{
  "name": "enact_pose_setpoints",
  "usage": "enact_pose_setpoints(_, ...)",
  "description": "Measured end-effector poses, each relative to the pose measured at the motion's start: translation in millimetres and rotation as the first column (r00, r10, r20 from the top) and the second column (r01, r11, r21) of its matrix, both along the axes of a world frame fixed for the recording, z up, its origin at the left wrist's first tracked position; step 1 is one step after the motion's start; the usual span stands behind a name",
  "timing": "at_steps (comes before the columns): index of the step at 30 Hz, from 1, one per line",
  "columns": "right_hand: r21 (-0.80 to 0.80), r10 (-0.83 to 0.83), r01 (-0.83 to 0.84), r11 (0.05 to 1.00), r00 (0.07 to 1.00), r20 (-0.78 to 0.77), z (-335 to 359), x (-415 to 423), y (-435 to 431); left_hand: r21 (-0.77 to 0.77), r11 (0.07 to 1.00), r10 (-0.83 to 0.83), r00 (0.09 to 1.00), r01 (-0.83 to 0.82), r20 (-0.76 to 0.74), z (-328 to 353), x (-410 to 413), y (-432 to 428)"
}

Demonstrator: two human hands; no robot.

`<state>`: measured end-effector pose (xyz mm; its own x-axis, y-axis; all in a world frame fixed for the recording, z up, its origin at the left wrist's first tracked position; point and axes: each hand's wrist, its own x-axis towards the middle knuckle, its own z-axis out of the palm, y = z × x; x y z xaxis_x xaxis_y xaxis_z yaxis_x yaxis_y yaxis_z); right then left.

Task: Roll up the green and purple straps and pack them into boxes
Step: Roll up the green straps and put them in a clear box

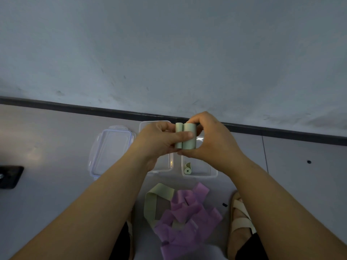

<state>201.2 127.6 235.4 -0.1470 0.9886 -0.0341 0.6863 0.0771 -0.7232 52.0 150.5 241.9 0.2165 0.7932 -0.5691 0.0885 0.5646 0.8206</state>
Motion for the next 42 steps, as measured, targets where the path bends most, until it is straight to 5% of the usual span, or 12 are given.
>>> enact_pose_setpoints(5, -0.021, 0.029, -0.028, 0.999, 0.999, 0.014, -2, -2, -2, 0.021, 1.0, 0.021, 0.999, -0.02, -0.05, -3, 5, -4)
enact_pose_setpoints(11, -0.165, -0.119, 0.058, 0.985, 0.914, -0.388, -8, -4, -14, -0.119, 0.99, 0.088, 0.984, -0.07, 0.152, 3, 7, -6)
enact_pose_setpoints(15, -0.172, -0.136, 0.06, 0.983, 0.872, -0.471, -4, -1, -20, -0.211, 0.977, 0.092, 0.956, -0.033, 0.279, 7, 6, -7)
enact_pose_setpoints(32, 0.042, 0.03, -0.032, 0.999, 0.998, 0.048, 12, 5, -16, -0.065, 0.987, -0.13, 0.97, 0.146, 0.207, 5, 4, -8)
enact_pose_setpoints(42, 0.057, 0.014, -0.019, 0.998, 0.996, 0.085, 20, 13, -13, -0.152, 0.988, 0.066, 0.956, -0.023, 0.285, 5, 9, -7)
